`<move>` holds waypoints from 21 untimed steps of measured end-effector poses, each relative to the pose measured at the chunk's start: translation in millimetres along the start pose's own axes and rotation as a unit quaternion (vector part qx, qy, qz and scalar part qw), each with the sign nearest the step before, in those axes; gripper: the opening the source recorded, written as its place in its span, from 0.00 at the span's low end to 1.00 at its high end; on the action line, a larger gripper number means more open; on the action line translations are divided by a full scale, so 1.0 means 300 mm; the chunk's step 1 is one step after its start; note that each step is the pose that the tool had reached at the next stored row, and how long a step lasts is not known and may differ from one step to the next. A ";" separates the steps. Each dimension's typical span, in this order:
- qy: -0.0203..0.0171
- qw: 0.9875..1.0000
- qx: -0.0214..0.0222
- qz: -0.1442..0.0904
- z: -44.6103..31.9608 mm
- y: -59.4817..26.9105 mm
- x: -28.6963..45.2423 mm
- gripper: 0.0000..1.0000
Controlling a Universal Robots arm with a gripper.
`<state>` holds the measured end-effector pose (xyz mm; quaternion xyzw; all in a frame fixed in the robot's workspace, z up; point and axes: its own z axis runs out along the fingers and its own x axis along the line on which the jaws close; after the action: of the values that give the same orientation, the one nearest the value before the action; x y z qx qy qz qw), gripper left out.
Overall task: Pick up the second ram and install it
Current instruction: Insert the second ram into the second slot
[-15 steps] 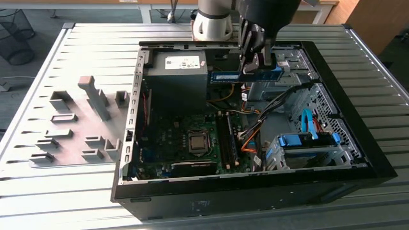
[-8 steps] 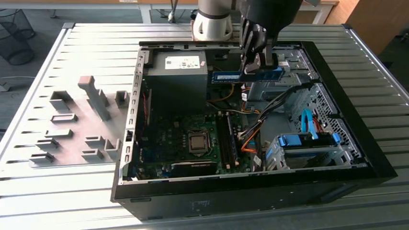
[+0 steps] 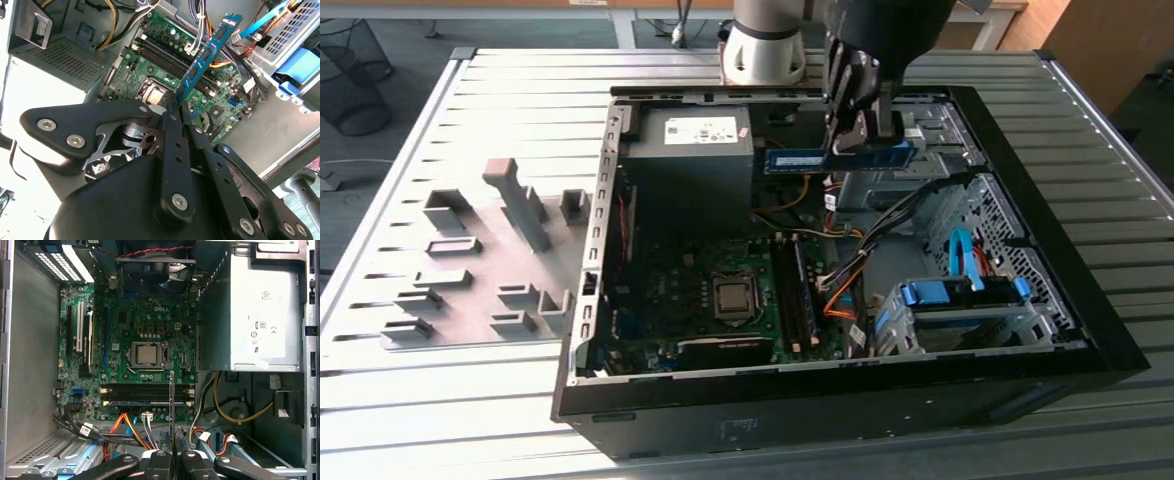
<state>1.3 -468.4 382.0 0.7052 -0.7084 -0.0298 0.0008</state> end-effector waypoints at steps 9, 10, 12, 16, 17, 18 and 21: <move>0.000 1.000 0.000 0.000 0.000 -0.005 0.000 0.14; 0.000 1.000 0.000 0.000 0.000 -0.005 0.000 0.14; 0.001 1.000 0.000 0.005 0.001 -0.005 0.000 0.14; 0.002 0.999 0.001 0.035 0.003 -0.005 0.000 0.14; 0.002 0.999 0.002 0.043 0.004 -0.006 0.000 0.14; 0.002 0.999 0.002 0.048 0.004 -0.005 0.000 0.14; 0.002 0.999 0.002 0.049 0.005 0.001 0.000 0.14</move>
<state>0.8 -468.5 380.6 0.6697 -0.7421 -0.0270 0.0022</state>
